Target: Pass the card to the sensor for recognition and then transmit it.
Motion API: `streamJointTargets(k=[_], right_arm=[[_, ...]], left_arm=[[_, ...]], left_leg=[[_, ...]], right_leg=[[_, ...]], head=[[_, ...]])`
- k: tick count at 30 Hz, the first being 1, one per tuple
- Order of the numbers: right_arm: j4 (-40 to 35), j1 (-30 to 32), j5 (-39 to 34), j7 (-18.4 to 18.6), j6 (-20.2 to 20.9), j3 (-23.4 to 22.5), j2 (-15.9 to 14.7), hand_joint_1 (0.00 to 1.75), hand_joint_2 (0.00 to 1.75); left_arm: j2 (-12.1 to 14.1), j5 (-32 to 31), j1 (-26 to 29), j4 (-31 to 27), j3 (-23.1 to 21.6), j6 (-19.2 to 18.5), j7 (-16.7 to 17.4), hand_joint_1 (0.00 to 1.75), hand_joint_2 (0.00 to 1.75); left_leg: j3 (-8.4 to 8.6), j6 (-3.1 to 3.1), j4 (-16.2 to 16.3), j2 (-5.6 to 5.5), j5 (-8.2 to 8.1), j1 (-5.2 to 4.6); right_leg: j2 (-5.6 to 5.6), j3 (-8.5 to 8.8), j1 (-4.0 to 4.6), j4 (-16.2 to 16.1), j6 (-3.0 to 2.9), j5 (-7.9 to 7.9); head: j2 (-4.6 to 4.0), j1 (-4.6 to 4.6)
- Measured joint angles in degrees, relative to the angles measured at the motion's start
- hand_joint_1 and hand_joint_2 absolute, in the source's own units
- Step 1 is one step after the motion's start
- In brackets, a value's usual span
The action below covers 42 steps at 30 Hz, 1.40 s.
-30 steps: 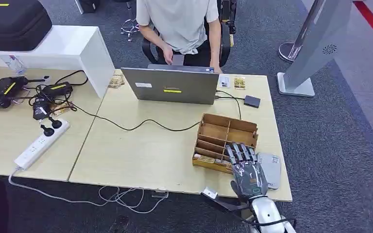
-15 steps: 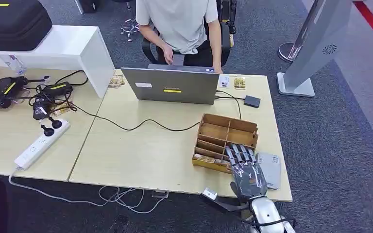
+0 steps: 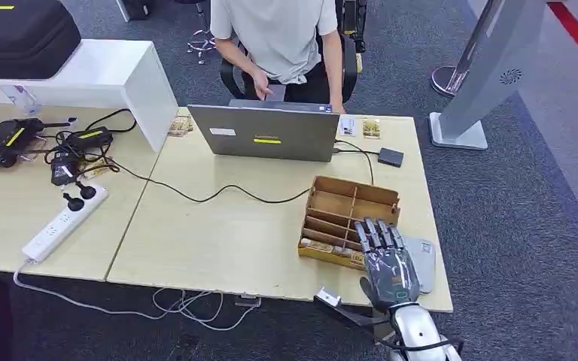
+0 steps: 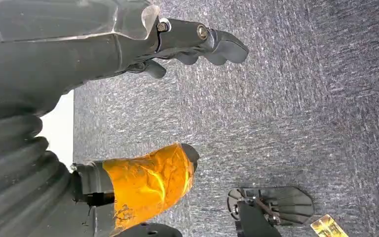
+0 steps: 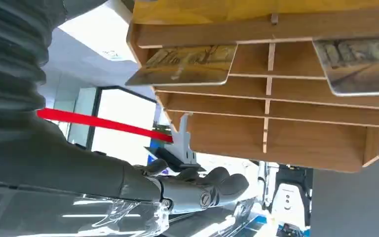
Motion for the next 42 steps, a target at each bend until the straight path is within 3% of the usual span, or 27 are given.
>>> streamJointTargets(k=[18, 42], right_arm=[[-2.12, 0.93, 0.0, -1.33, 1.09, -1.2, 0.44, 0.0, 1.75], [0.35, 0.9, -0.11, -2.84, 1.51, -2.8, 1.83, 0.0, 1.75]], left_arm=[[0.0, -0.09, -0.01, 0.0, 0.79, 0.15, -0.04, 0.0, 1.75], [0.0, -0.7, -0.08, 0.0, 1.01, 0.28, -0.57, 0.0, 1.75]], left_leg=[[0.0, 0.0, 0.0, 0.0, 0.0, 0.0], [0.0, 0.0, 0.0, 0.0, 0.0, 0.0]], right_leg=[[0.0, 0.0, 0.0, 0.0, 0.0, 0.0], [0.0, 0.0, 0.0, 0.0, 0.0, 0.0]], head=[[0.0, 0.02], [0.0, 0.02]])
